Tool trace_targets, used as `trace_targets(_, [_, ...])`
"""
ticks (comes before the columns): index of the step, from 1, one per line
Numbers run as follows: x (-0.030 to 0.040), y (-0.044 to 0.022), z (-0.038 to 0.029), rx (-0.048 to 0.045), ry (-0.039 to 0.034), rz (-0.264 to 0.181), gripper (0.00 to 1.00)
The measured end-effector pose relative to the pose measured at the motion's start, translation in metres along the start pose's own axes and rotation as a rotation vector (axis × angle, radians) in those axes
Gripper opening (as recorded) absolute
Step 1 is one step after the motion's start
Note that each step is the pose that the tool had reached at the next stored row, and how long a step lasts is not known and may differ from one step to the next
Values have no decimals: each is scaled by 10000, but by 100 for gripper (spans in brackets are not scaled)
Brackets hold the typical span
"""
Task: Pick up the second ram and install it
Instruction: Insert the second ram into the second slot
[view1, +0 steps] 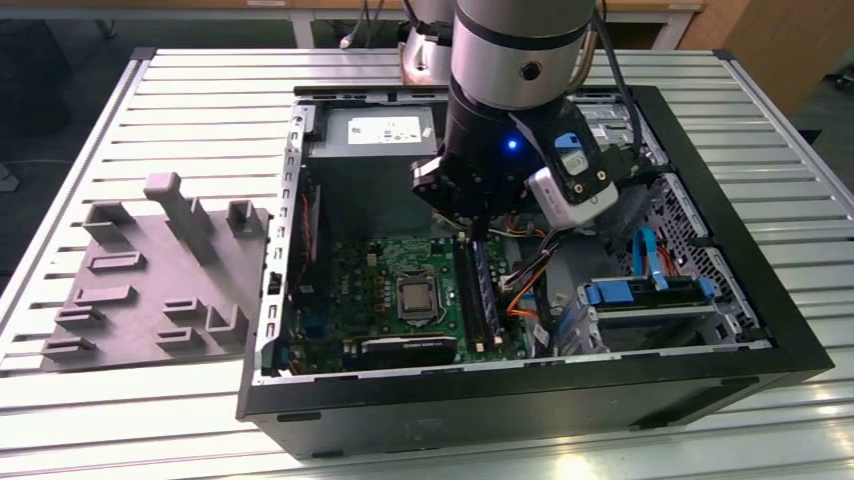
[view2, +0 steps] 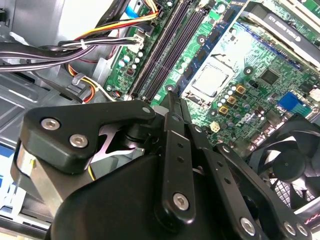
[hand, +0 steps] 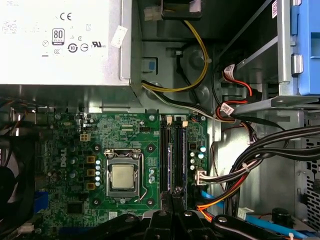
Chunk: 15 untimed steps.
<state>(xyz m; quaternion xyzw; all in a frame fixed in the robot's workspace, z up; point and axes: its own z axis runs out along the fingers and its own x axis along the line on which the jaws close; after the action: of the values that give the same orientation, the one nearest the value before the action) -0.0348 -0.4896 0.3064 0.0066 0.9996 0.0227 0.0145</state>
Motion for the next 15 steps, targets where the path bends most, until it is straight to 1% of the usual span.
trace_targets(15, [-5,-1,28,-1,-1,0,12])
